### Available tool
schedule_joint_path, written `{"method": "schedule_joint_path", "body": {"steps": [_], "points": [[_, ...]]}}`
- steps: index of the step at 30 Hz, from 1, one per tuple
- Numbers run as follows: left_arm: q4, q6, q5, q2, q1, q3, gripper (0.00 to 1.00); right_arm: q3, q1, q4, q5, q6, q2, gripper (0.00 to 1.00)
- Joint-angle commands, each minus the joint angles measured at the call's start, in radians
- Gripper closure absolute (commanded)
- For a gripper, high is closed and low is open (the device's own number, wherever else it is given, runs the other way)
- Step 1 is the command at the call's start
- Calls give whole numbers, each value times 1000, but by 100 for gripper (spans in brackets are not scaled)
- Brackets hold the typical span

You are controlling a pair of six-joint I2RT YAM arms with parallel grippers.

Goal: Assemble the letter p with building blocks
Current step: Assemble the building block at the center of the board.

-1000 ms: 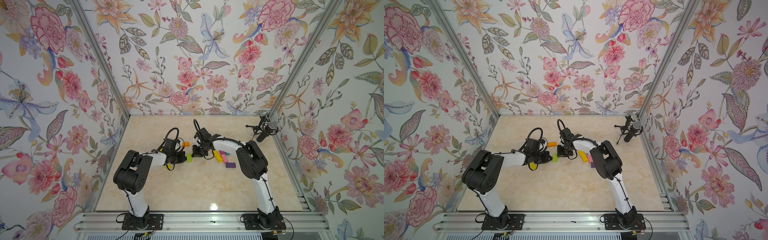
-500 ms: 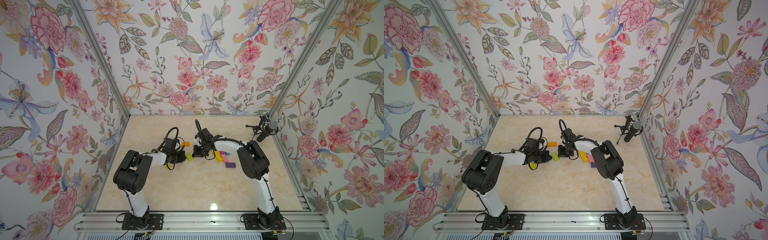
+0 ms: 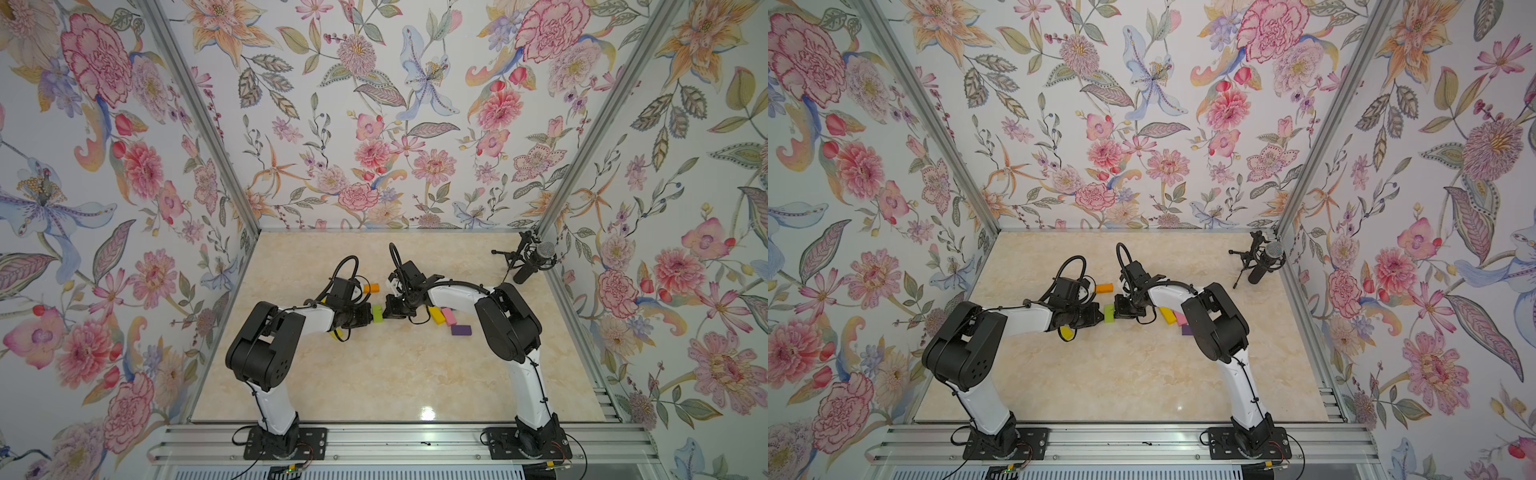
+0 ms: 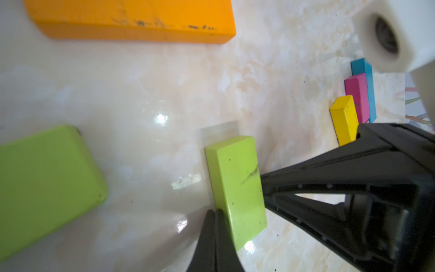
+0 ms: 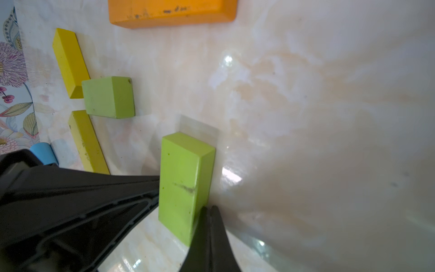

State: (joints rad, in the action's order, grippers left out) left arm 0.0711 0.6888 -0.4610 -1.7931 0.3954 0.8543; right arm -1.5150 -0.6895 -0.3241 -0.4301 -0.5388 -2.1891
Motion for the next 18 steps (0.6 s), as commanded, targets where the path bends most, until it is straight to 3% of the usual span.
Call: {"method": "schedule_joint_path", "body": {"steps": [1,8,18], "points": [[-2,3,13,16,10,-12,97,56,-27,-27,12,-27,-8,100],[-30,-16,31,32,10,-27,97,86,-16,-17,21,-30,12,100],[-57,-37,24,-36,10,62,98,13,6,-13,-7,-37,-49,100]]}}
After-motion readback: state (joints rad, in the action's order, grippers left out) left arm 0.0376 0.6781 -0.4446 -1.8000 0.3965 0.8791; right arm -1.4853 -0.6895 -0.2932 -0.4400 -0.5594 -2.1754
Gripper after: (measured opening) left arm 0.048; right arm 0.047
